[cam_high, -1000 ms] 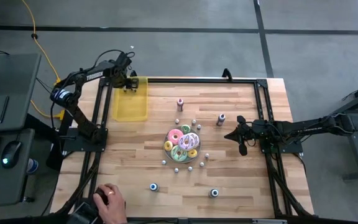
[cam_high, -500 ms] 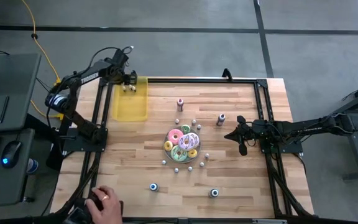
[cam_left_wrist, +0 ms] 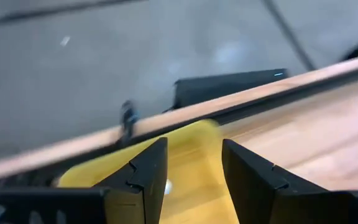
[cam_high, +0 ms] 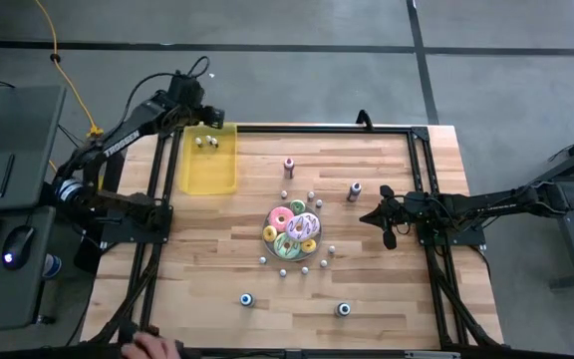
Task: Pick & Place food coloring
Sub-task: Put the small orange food coloring bottle into the yellow bin
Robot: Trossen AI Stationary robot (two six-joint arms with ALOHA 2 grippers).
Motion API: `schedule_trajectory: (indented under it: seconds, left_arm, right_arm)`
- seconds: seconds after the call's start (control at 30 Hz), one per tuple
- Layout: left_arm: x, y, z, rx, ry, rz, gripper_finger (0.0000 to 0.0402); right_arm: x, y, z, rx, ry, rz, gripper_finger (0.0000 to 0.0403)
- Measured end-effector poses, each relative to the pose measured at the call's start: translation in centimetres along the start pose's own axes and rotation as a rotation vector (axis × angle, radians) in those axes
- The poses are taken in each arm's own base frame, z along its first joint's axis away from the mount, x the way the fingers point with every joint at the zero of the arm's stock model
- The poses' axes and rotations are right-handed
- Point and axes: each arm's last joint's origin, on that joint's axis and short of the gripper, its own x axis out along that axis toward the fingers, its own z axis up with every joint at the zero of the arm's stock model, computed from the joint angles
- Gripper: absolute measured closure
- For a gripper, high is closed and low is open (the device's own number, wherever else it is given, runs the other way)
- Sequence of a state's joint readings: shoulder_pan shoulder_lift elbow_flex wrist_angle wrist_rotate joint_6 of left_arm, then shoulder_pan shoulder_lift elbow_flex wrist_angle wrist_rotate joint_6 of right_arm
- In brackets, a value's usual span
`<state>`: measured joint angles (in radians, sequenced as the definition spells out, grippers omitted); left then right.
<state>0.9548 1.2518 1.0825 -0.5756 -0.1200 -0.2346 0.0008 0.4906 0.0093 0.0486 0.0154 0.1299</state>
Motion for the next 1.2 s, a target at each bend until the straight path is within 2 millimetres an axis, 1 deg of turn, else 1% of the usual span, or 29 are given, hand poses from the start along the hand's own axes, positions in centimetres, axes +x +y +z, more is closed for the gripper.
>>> schedule_trajectory:
  seconds: [0.2,0.3,0.4,0.53,0.73,0.9,1.07,1.2]
  left_arm:
    - [-3.6,-4.1,1.8,0.21,-0.088,-0.101,0.0254]
    - [-5.2,-6.3,2.1,0.332,-0.13,-0.153,0.0254]
    - [-6.3,-8.5,1.7,0.467,-0.139,-0.216,0.0254]
    - [-6.9,-11.2,0.1,0.648,-0.092,-0.316,0.0254]
    - [-6.6,-14.0,-3.2,0.912,0.063,-0.379,0.0254]
    - [-5.9,-15.6,-5.7,1.099,0.191,-0.403,0.0254]
    - [-4.6,-17.7,-7.5,1.201,0.242,-0.428,0.0254]
    - [-2.9,-19.0,-8.7,1.285,0.285,-0.441,0.0254]
  right_arm:
    - [0.0,0.0,0.0,0.0,0.0,0.0,0.0402]
    - [0.0,0.0,0.0,0.0,0.0,0.0,0.0402]
    - [0.0,0.0,0.0,0.0,0.0,0.0,0.0402]
    - [0.0,0.0,0.0,0.0,0.0,0.0,0.0402]
    - [0.0,0.0,0.0,0.0,0.0,0.0,0.0402]
    - [0.0,0.0,0.0,0.0,0.0,0.0,0.0402]
    - [0.0,0.0,0.0,0.0,0.0,0.0,0.0402]
    - [0.0,0.0,0.0,0.0,0.0,0.0,0.0402]
